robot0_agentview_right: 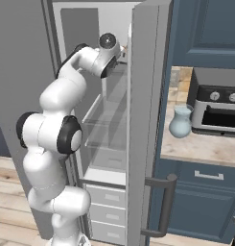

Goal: Move the lemon and bread from the second highest shelf to the top shelf to make space. Then, place the pitcher from the counter on the cleared second highest shelf.

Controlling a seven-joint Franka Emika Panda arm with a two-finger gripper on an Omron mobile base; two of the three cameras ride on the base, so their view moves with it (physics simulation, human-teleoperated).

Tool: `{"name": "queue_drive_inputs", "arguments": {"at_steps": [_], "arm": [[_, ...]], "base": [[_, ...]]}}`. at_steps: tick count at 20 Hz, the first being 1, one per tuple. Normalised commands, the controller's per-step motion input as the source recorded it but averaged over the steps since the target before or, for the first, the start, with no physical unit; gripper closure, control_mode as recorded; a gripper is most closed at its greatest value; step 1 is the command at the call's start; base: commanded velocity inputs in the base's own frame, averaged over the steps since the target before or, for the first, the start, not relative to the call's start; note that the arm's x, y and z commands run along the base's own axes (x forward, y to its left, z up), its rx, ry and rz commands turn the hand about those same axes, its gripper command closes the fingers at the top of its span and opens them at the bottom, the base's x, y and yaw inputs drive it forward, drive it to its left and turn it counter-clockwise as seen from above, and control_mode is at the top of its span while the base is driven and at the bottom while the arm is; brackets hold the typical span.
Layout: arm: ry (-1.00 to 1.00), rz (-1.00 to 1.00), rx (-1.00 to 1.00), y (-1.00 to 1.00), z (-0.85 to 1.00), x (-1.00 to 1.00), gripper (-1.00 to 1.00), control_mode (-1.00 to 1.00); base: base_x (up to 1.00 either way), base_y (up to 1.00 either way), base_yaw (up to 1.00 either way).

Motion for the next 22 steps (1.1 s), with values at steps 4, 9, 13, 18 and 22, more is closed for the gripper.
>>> {"name": "queue_drive_inputs", "arguments": {"at_steps": [4, 9, 13, 18, 22], "arm": [[0.00, 0.04, 0.00, 0.00, -0.35, 0.58, 1.00, -1.00], [0.00, 0.04, 0.00, 0.00, -0.41, 0.63, -1.00, -1.00], [0.00, 0.03, 0.00, 0.00, -0.44, 0.43, -1.00, -1.00], [-0.02, 0.01, 0.00, 0.03, -0.55, 0.04, -1.00, -1.00], [-0.02, 0.00, -0.02, 0.17, -0.48, -0.07, -1.00, -1.00]], "base": [[0.00, 0.00, 0.00], [0.00, 0.00, 0.00], [0.00, 0.00, 0.00], [0.00, 0.00, 0.00], [0.00, 0.00, 0.00]]}}
